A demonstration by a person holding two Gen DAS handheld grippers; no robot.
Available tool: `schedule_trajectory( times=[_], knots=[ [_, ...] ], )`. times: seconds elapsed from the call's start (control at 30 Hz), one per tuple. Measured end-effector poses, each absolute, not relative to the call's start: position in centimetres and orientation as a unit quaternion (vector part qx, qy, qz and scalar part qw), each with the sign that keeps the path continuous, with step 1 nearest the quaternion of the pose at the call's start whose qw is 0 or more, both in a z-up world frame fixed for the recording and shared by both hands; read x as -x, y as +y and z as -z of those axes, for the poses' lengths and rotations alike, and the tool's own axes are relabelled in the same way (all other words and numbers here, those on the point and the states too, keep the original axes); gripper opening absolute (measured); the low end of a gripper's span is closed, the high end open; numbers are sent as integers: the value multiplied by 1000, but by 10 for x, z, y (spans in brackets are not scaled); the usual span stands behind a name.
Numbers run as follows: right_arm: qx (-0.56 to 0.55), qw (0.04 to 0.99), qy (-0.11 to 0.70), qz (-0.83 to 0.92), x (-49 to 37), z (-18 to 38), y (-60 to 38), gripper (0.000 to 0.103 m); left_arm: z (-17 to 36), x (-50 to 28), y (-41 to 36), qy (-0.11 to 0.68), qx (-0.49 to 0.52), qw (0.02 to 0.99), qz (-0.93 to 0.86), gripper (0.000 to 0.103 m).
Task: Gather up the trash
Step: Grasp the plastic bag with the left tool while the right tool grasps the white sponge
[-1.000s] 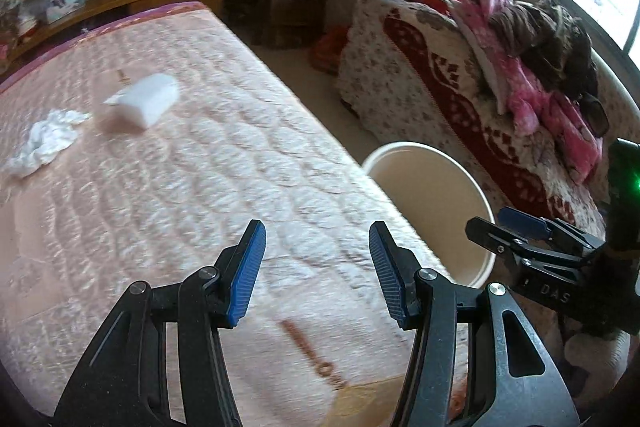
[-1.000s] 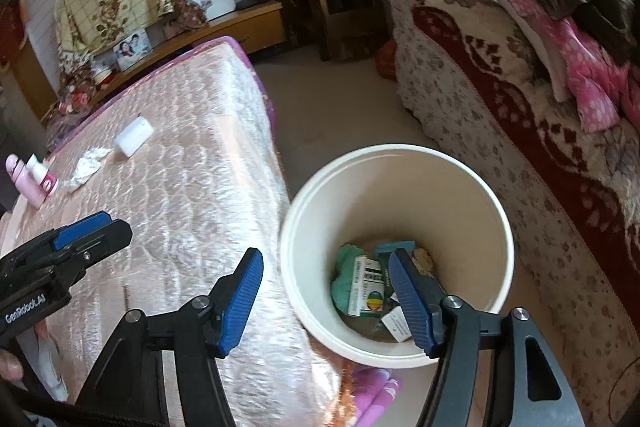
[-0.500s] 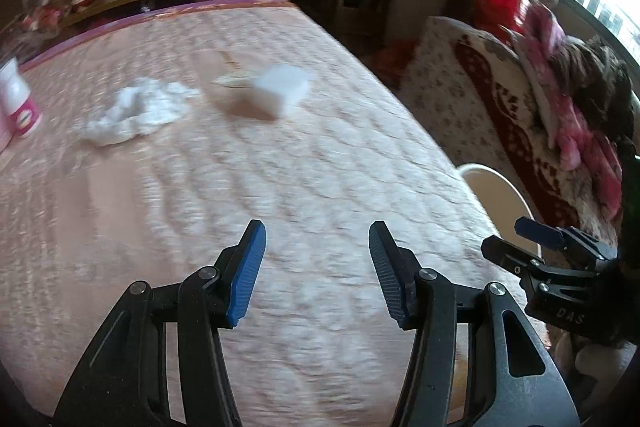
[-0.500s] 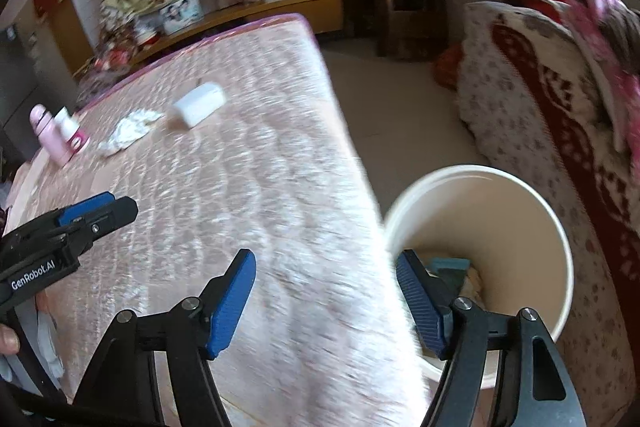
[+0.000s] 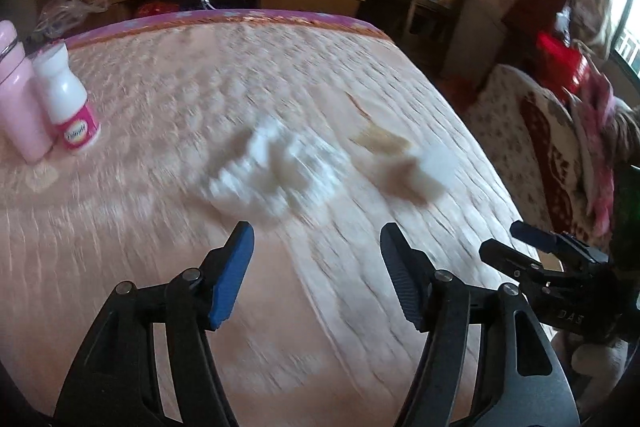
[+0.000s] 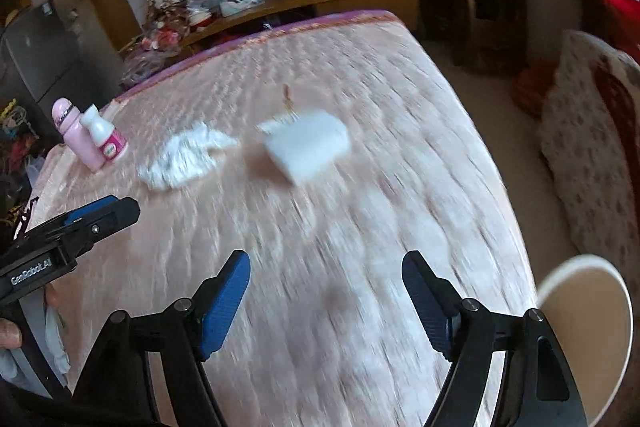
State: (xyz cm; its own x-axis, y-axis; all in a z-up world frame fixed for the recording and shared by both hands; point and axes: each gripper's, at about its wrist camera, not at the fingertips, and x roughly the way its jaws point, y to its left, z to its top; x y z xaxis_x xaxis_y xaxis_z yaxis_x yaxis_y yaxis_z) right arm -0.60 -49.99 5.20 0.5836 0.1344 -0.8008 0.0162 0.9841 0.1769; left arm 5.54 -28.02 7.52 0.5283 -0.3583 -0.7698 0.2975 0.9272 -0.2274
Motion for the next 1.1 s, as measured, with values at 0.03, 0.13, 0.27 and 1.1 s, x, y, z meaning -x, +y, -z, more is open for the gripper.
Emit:
schedule_trajectory(
  times=[0.03,0.13,0.27,1.1],
  knots=[
    [-74,888,453,-36,-6,-53,-496,79,-74,-66,-277,447,34,875,184,65],
    [-55,890,451,-39,-38,-52,-491,81,-68,-92,-275,442,30,878,182,65],
    [-14,881,471,-48,-83,-40,-485,83,-47,-122,-278,469,21,865,180,65],
    [-54,900,427,-73,81,-83,-488,52,-97,45,-308,450,26,856,254,11]
  ],
)
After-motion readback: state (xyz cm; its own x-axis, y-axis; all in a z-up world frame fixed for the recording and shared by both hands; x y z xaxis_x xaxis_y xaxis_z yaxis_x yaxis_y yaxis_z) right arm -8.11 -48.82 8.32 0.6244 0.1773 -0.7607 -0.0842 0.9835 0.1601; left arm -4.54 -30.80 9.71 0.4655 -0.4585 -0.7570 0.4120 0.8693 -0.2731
